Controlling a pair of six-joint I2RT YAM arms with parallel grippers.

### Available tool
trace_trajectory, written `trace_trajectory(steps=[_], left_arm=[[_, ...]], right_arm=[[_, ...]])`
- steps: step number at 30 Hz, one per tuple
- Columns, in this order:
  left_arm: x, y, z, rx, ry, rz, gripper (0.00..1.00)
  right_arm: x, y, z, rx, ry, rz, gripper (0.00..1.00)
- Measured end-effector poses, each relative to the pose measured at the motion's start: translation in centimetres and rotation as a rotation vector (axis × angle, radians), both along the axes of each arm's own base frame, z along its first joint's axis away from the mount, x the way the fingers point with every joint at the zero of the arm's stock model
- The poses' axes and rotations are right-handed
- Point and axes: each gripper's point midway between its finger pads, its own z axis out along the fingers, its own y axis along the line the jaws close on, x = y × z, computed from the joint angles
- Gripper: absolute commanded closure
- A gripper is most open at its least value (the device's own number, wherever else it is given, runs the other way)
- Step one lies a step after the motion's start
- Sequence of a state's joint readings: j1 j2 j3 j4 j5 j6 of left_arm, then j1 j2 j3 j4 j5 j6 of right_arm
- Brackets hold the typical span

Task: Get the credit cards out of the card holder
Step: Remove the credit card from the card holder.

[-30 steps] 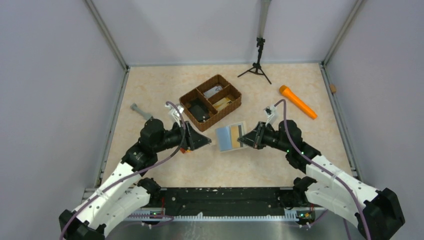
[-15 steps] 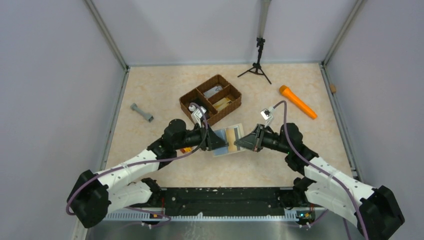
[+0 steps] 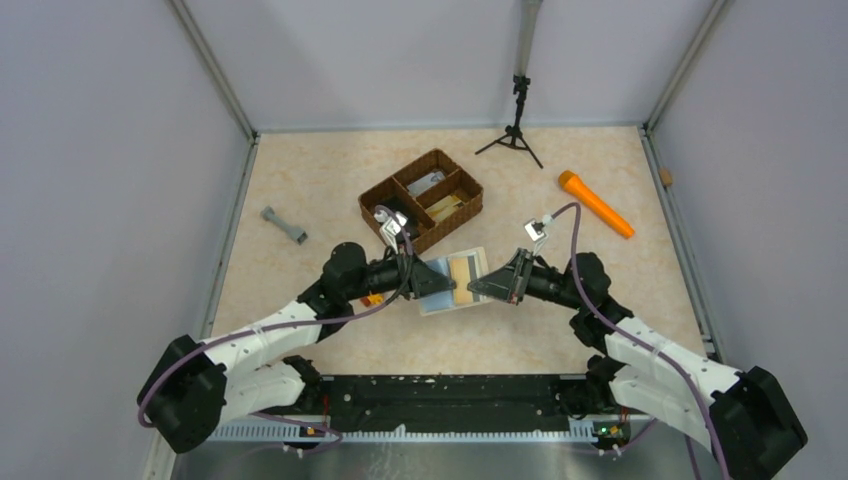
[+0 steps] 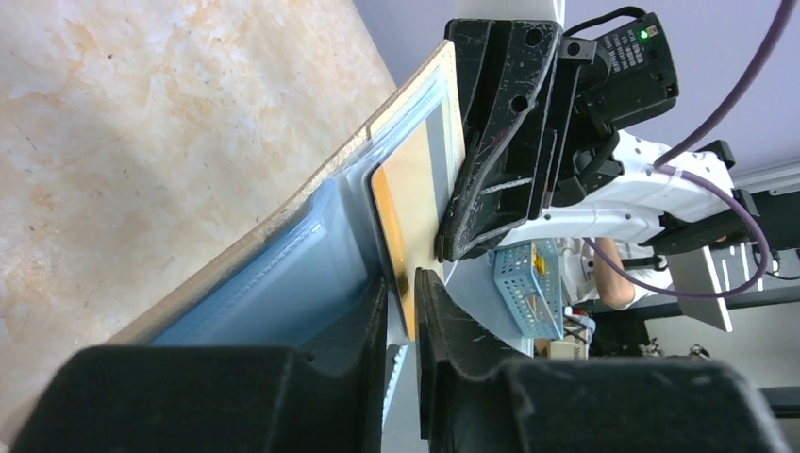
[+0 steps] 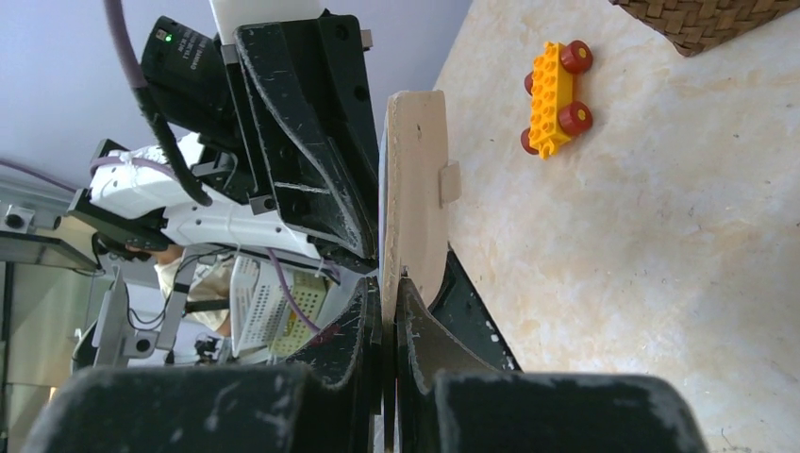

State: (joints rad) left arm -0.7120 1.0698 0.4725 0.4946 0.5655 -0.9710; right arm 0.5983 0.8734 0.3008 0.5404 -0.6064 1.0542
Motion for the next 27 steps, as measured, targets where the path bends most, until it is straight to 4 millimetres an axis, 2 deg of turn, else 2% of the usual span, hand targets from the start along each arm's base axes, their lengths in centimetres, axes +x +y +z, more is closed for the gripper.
trace_trajectory(steps=[6, 10, 12, 16, 19, 23, 25, 26, 27], left_arm=[[-0.4, 0.4, 0.5, -0.086, 0.005, -0.004, 0.96], [-0.3, 0.3, 1.2, -0.137, 0.015, -0.019, 0.98], [-0.2, 0.2, 1.5, -0.154, 0.020, -0.026, 0.96], [-0.2, 0.2, 1.8, -0.176, 0.026, -0.040, 0.78], [-0.4, 0.1, 2.0, -0.190, 0.031, -0.059, 0.76], [-0.3, -0.1, 1.7, -0.193, 0.045, -0.072, 0.86], [-0.2, -0.2, 1.5, -0.193, 0.056, -0.075, 0.95], [-0.2, -0.2, 1.4, -0.191, 0.062, -0.077, 1.00], [-0.2, -0.2, 1.2, -0.190, 0.066, -0.078, 1.00]], right_arm=[[-0.3, 0.1, 0.5, 0.018, -0.005, 0.019, 1.00], [-0.3, 0.1, 1.1, 0.037, -0.022, 0.021, 1.00], [-0.2, 0.0, 1.3, 0.044, -0.029, 0.018, 1.00], [-0.2, 0.0, 1.8, 0.060, -0.041, 0.022, 1.00], [-0.3, 0.0, 1.9, 0.065, -0.040, 0.032, 1.00], [-0.3, 0.0, 1.8, 0.065, -0.037, 0.037, 1.00], [-0.3, 0.0, 1.8, 0.065, -0.036, 0.039, 1.00], [-0.4, 0.0, 1.8, 0.064, -0.037, 0.040, 0.97], [-0.3, 0.0, 1.8, 0.063, -0.036, 0.039, 0.92]])
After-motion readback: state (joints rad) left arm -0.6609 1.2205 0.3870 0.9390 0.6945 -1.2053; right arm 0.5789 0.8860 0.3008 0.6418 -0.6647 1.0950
